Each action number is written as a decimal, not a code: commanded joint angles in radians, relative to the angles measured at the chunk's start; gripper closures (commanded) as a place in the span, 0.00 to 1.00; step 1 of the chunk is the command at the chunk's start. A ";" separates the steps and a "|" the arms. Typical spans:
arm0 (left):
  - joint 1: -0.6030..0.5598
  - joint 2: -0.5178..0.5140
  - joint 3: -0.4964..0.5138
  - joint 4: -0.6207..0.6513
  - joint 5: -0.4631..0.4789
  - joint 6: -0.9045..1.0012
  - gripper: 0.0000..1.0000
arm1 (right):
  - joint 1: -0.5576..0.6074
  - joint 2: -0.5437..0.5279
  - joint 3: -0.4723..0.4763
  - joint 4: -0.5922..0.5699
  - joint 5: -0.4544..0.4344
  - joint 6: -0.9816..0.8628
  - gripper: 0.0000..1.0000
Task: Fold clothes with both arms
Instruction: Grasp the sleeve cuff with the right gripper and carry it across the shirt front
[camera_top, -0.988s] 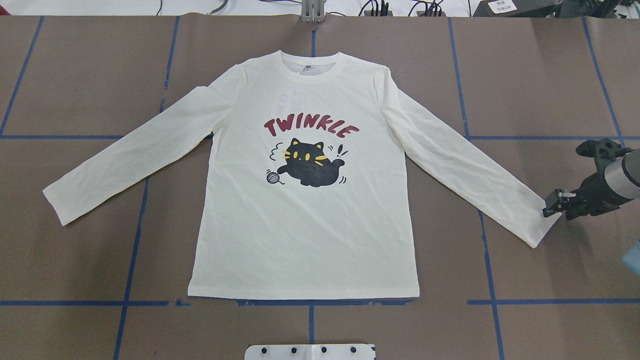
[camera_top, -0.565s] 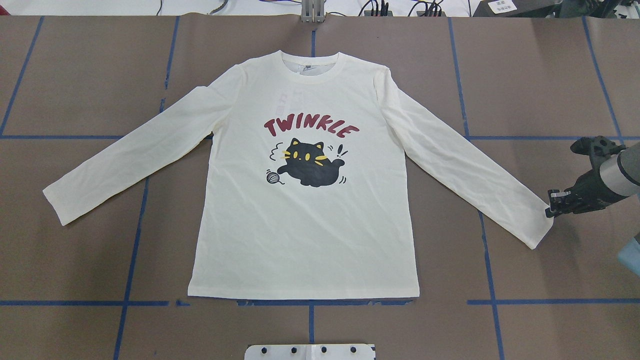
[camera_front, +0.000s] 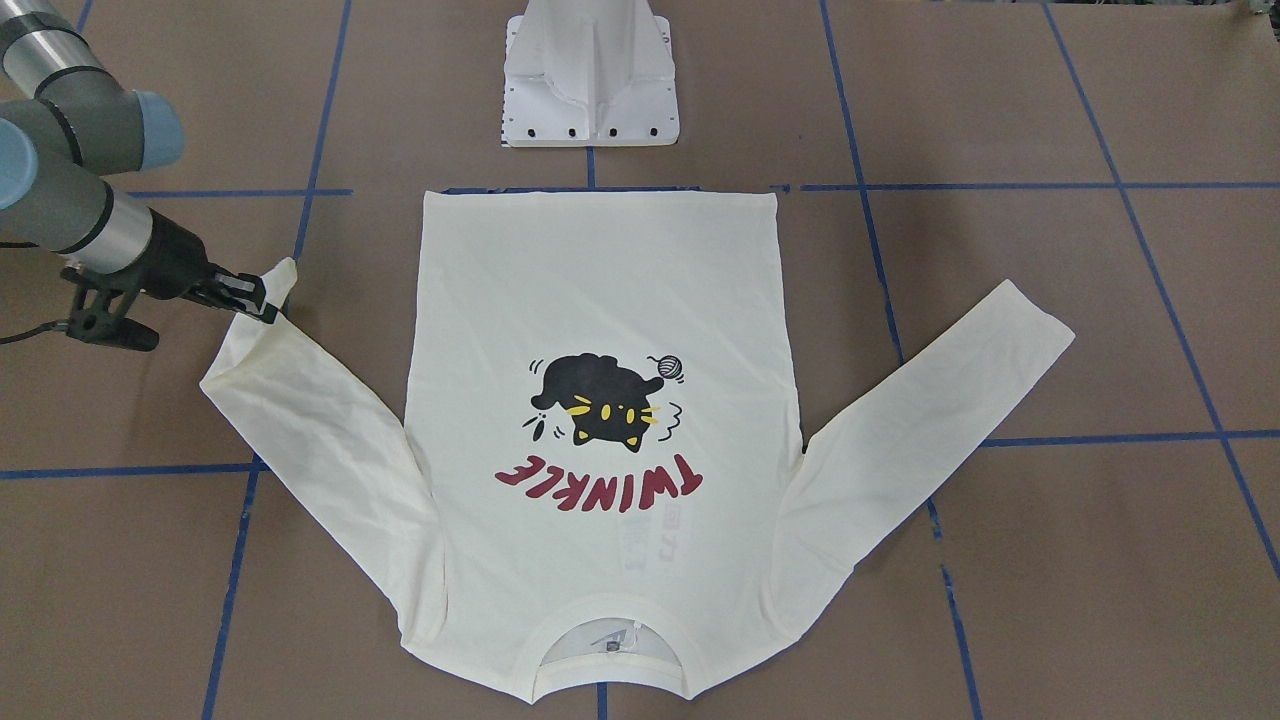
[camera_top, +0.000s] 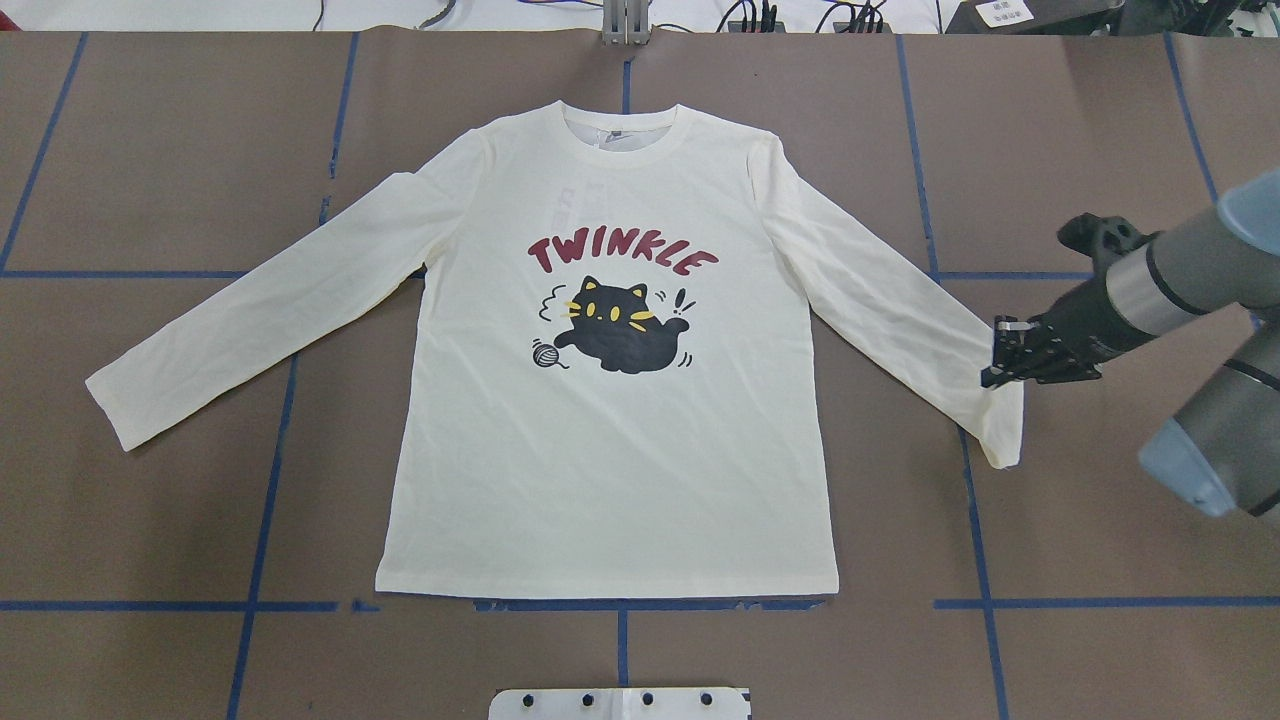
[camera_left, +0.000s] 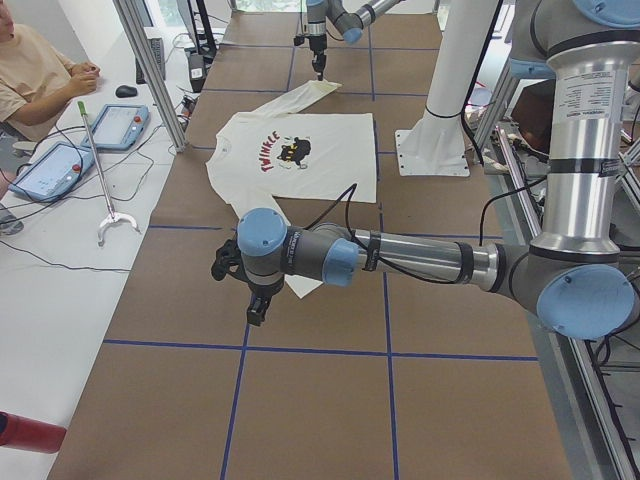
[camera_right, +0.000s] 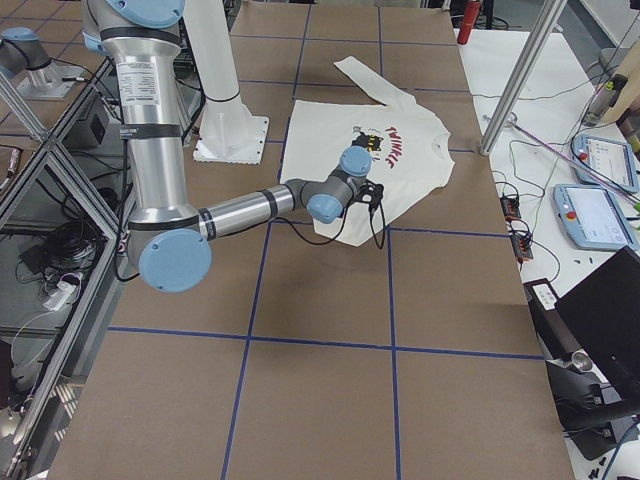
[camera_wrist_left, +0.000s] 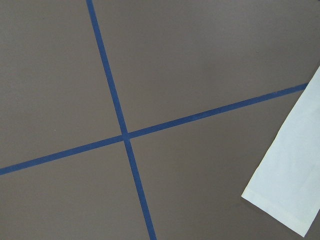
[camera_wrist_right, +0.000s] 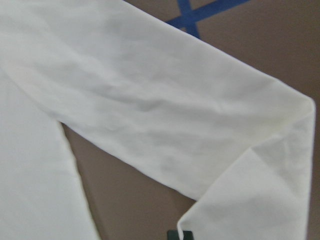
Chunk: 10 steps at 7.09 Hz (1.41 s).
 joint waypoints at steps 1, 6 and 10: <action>0.001 0.000 0.000 -0.008 0.000 -0.001 0.00 | -0.056 0.395 -0.089 -0.257 -0.131 0.234 1.00; -0.001 0.006 -0.018 -0.008 0.000 -0.001 0.00 | -0.269 0.988 -0.688 -0.067 -0.518 0.296 1.00; 0.001 0.006 -0.023 -0.008 0.000 -0.001 0.00 | -0.352 1.041 -0.833 0.062 -0.610 0.290 1.00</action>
